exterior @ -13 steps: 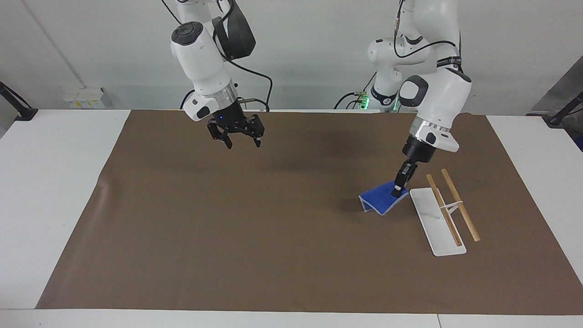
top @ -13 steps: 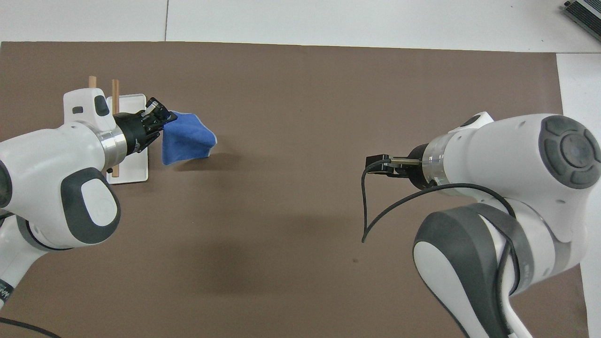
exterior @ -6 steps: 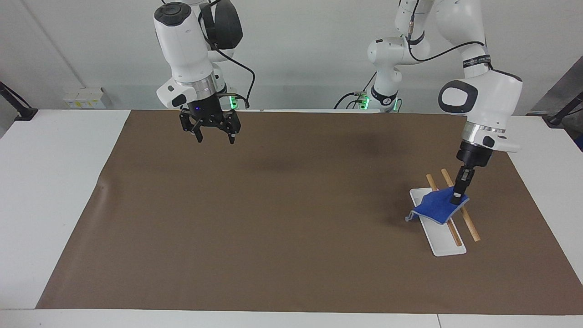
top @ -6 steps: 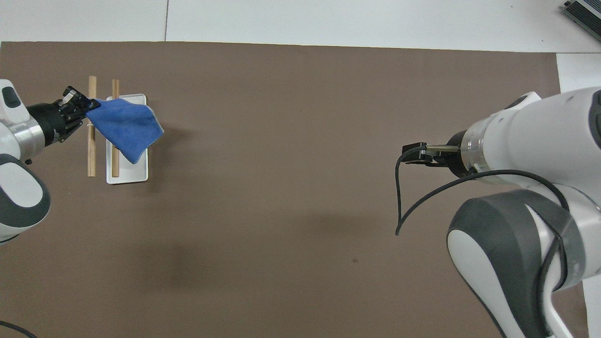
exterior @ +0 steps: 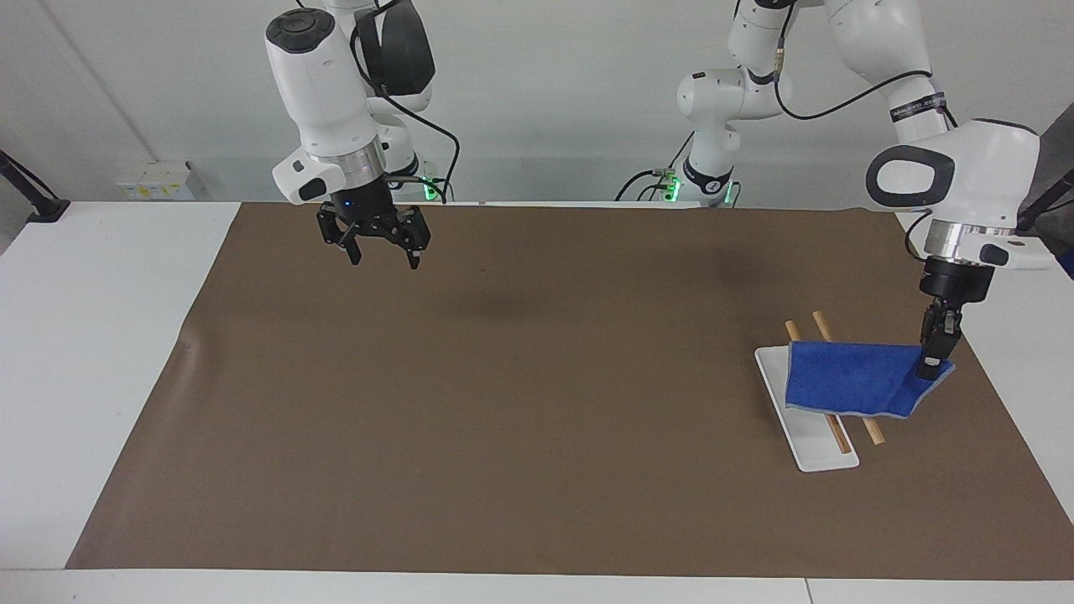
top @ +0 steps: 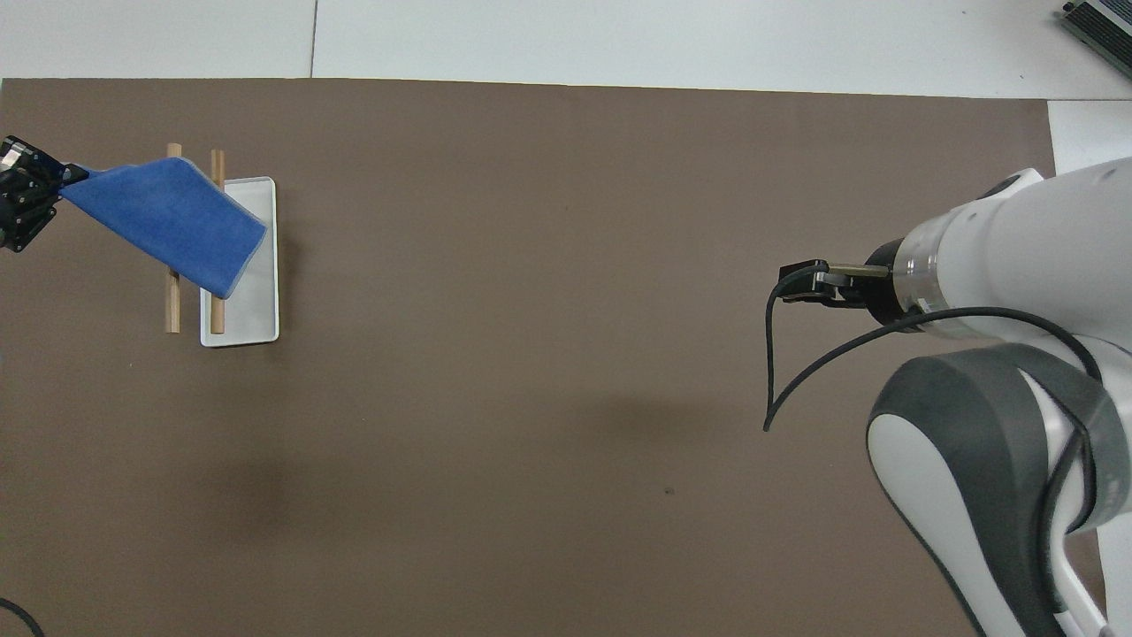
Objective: Right arm passes towel to left arm to hang
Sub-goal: 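Drape the towel over the string with the left gripper while the right withdraws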
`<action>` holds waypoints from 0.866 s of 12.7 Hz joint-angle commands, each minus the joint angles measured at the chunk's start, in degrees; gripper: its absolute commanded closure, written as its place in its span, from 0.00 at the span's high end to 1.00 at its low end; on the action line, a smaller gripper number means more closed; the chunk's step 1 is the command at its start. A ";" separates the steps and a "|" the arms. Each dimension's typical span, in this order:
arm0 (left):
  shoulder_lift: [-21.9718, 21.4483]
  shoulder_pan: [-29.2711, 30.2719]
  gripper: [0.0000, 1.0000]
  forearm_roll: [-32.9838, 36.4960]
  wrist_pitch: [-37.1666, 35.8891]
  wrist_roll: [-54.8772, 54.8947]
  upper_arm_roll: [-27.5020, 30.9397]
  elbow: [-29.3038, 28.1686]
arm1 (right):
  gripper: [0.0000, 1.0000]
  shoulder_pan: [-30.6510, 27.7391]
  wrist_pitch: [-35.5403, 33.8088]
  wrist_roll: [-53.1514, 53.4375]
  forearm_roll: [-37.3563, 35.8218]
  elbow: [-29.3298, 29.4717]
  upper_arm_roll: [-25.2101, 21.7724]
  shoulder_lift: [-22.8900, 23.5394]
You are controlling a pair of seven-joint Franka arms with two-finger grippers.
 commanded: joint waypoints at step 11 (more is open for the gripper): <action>-5.76 -0.66 0.00 -0.97 -0.50 5.42 0.64 -14.84 | 1.00 -0.77 -8.51 -7.81 -2.25 6.43 -7.71 -0.12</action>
